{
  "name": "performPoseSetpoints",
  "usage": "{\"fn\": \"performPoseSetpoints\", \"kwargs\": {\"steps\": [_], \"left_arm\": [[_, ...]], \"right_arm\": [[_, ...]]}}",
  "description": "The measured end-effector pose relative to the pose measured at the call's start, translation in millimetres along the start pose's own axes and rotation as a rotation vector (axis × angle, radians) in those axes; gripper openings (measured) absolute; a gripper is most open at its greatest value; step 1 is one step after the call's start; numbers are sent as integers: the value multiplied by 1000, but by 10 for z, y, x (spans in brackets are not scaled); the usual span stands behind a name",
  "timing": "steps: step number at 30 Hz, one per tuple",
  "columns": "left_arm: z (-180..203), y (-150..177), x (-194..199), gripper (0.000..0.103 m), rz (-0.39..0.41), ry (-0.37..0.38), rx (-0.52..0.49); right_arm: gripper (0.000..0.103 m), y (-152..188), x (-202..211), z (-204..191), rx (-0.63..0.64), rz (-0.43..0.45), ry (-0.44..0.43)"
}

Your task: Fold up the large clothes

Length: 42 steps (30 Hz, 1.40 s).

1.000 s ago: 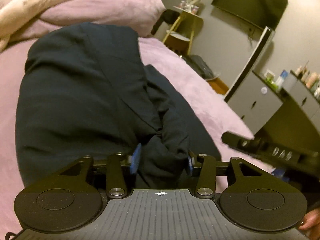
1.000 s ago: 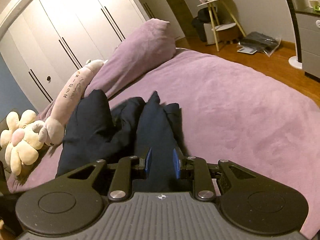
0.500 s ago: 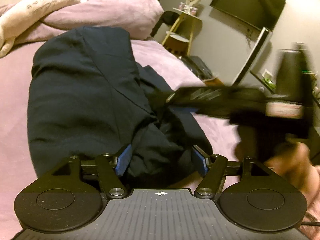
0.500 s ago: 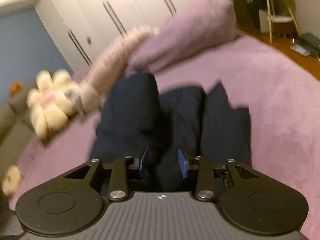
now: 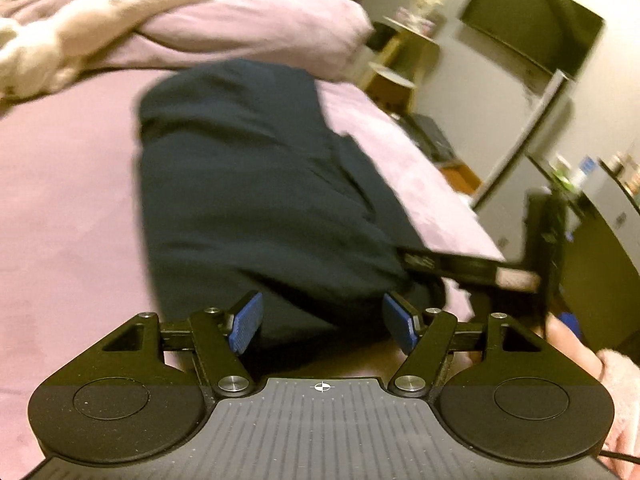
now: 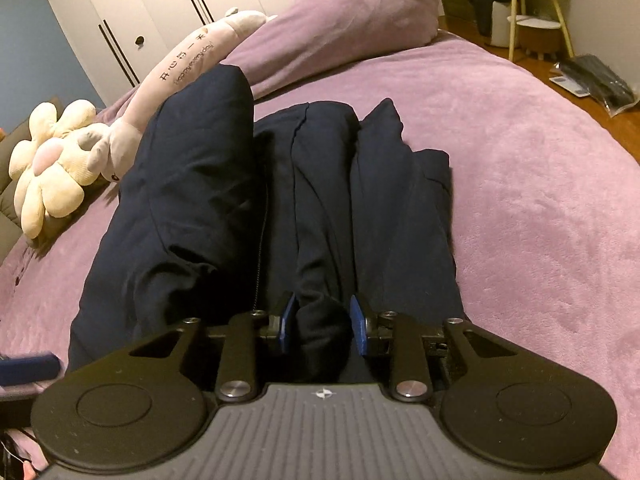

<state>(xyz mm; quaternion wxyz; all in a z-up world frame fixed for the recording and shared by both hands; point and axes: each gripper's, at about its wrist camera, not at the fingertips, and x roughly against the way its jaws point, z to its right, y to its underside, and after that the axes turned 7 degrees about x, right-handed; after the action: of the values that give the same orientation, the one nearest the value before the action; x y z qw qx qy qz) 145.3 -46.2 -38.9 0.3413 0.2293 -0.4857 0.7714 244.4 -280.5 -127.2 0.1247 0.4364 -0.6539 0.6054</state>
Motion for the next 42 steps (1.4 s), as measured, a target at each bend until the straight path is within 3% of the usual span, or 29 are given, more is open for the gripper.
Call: {"fn": "performPoseSetpoints", "kwargs": {"steps": [3,8,14,17,19,21,24,28,32,37,42], "left_arm": [[-270,-68,74,74,57,-60,85],[-713,-218,-104,73,67,-151,266],[-877,-203,-448,75,-14,-23,361],[-845,-173,-467,77,-8,-38,320],[-836,-174,-474,78,-10,-34,320],[-808,-173,-479,78,-9,-39,315],[-795,-196,-497,79,-9,-39,319],[-826,-217,-498,79,-15,-35,317],[-842,-216,-497,79,-16,-30,327],[-813,-202,-501,79,-13,-34,322],[-844,-190,-476,79,-16,-20,343]], "right_arm": [[28,16,0,-25,1,5,-1],[29,15,37,-3,-14,7,-12],[37,-7,170,199,-146,13,-146],[49,-51,267,361,-252,61,-242],[68,-108,289,425,-306,92,-307],[68,-161,252,419,-334,90,-375],[77,-213,175,283,-275,61,-376],[77,-197,187,93,-177,58,-332],[77,-204,330,29,-136,106,-367],[76,-201,260,-122,0,42,-338],[76,-262,486,-130,22,120,-341]]}}
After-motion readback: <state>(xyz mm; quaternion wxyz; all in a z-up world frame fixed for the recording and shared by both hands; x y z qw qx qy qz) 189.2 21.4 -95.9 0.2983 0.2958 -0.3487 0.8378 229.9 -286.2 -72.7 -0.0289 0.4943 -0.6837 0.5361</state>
